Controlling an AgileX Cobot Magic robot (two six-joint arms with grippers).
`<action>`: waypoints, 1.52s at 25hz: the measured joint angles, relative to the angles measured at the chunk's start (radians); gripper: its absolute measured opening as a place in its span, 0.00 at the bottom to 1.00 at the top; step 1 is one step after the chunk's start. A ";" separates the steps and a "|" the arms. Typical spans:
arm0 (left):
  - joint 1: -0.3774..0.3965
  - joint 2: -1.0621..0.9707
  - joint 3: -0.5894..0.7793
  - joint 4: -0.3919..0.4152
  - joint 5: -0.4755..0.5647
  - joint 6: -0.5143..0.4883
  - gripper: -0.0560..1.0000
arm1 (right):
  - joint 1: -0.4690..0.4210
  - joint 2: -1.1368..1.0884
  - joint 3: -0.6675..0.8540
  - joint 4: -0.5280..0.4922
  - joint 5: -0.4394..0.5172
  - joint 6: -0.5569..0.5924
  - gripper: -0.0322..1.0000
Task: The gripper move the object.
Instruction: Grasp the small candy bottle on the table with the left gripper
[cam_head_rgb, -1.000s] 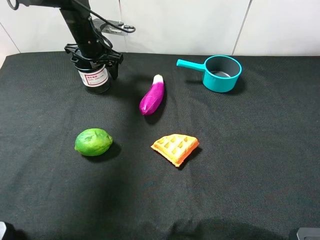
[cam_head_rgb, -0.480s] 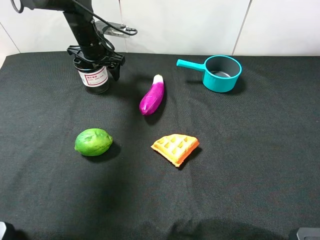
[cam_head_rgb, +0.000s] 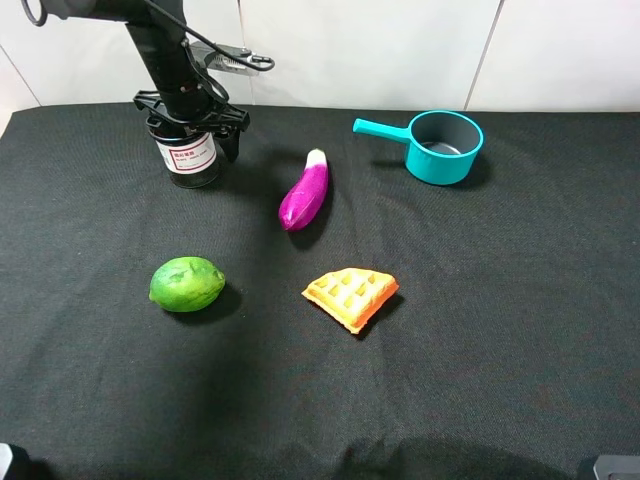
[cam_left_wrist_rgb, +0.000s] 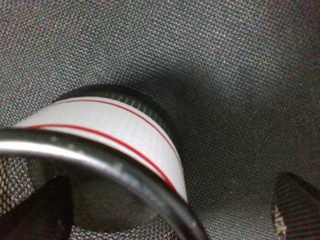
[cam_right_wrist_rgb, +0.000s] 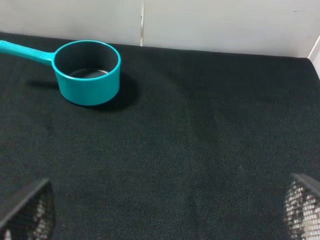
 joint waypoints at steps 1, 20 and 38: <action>0.000 0.000 0.000 0.000 0.000 0.000 0.84 | 0.000 0.000 0.000 0.000 0.000 0.000 0.70; -0.007 0.000 0.000 -0.004 0.003 0.000 0.49 | 0.000 0.000 0.000 0.000 0.000 0.000 0.70; -0.007 0.000 0.000 0.004 -0.007 0.011 0.16 | 0.000 0.000 0.000 0.000 0.000 0.000 0.70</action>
